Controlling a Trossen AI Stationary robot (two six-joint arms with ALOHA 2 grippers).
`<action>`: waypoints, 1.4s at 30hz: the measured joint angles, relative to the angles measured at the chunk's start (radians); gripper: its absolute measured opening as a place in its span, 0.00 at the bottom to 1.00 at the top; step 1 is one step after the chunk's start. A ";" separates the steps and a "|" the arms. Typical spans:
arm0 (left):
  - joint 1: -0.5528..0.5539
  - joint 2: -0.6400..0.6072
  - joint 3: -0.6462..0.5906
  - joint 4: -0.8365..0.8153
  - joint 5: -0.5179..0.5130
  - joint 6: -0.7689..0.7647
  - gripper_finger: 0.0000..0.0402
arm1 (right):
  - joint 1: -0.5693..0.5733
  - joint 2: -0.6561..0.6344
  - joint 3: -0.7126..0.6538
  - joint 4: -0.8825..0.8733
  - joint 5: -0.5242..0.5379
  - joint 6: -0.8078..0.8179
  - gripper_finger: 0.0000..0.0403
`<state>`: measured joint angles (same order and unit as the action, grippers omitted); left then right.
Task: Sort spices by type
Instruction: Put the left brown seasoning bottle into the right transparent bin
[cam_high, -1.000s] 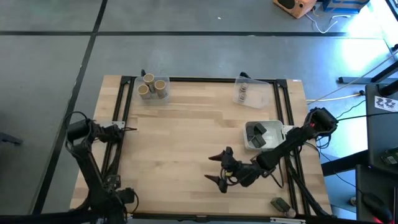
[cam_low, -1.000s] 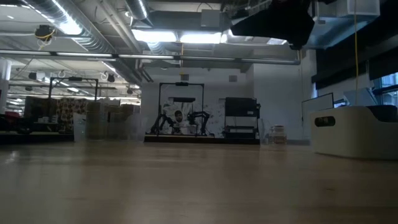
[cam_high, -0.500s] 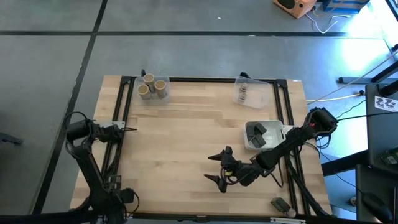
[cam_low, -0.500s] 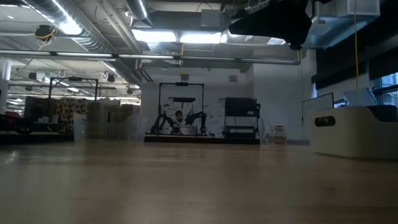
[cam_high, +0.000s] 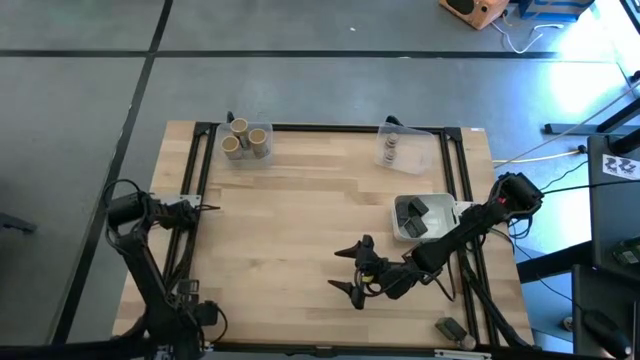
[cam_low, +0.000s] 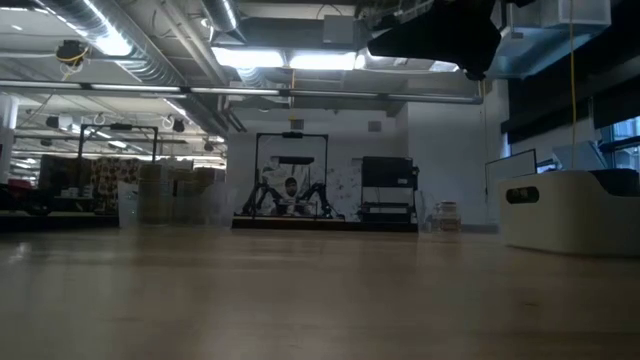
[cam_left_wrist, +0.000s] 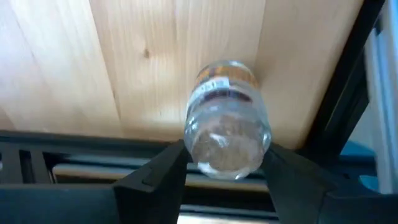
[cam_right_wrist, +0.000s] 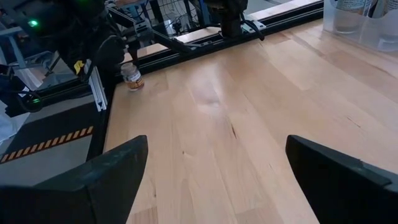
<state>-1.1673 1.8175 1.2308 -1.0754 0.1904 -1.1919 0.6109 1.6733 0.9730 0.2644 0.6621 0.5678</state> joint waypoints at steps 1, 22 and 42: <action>0.004 0.000 0.000 0.006 -0.004 0.000 0.48 | 0.000 0.000 0.000 0.000 0.000 0.000 0.94; 0.023 0.000 0.001 0.018 -0.070 0.093 0.48 | 0.000 0.000 0.000 -0.006 0.000 0.000 0.94; 0.380 -0.010 0.079 -0.133 -0.219 0.574 0.39 | -0.017 -0.002 0.000 -0.060 0.001 -0.081 0.94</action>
<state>-0.7875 1.8080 1.3097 -1.2089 -0.0282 -0.6176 0.5937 1.6711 0.9730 0.2045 0.6633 0.4872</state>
